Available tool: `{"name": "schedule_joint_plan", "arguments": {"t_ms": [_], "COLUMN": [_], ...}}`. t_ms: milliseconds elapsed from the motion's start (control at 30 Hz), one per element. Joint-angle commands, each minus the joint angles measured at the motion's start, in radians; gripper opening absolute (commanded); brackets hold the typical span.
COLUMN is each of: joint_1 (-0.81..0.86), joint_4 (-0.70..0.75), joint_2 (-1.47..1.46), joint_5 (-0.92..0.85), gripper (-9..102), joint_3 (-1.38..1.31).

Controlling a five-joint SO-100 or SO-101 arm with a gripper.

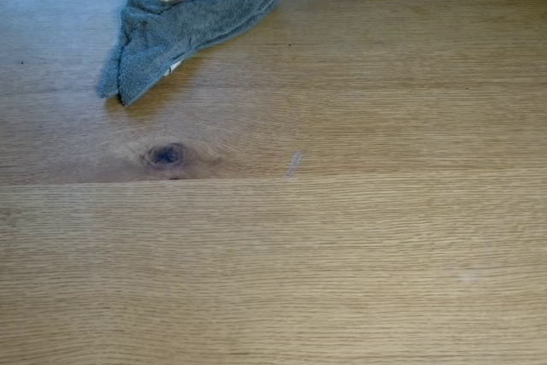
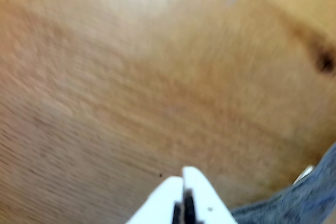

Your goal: Clean the area in front of the robot

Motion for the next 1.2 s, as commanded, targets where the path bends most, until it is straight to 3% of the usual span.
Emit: {"name": "schedule_joint_plan", "arguments": {"t_ms": [0,100,300,533,667,800,1000,1167], "joint_1": [0.083,0.19,0.485,0.79,0.945,1.091,1.232,1.261], "joint_4": [-0.037,-0.006,0.043,0.11,0.124,0.018,-0.321,-0.428], "joint_2": [-0.238,-0.365,-0.561,-0.699,-0.796,-0.956,-1.212,-1.373], "joint_5": [0.037,0.072,0.192,0.202,0.146,0.04,-0.189,-0.347], "gripper": [2,15,20,39,42,42,43,39], "joint_3": [-0.268,-0.449,-0.684,-0.723,-0.721,-0.721,-0.721,-0.723]}}
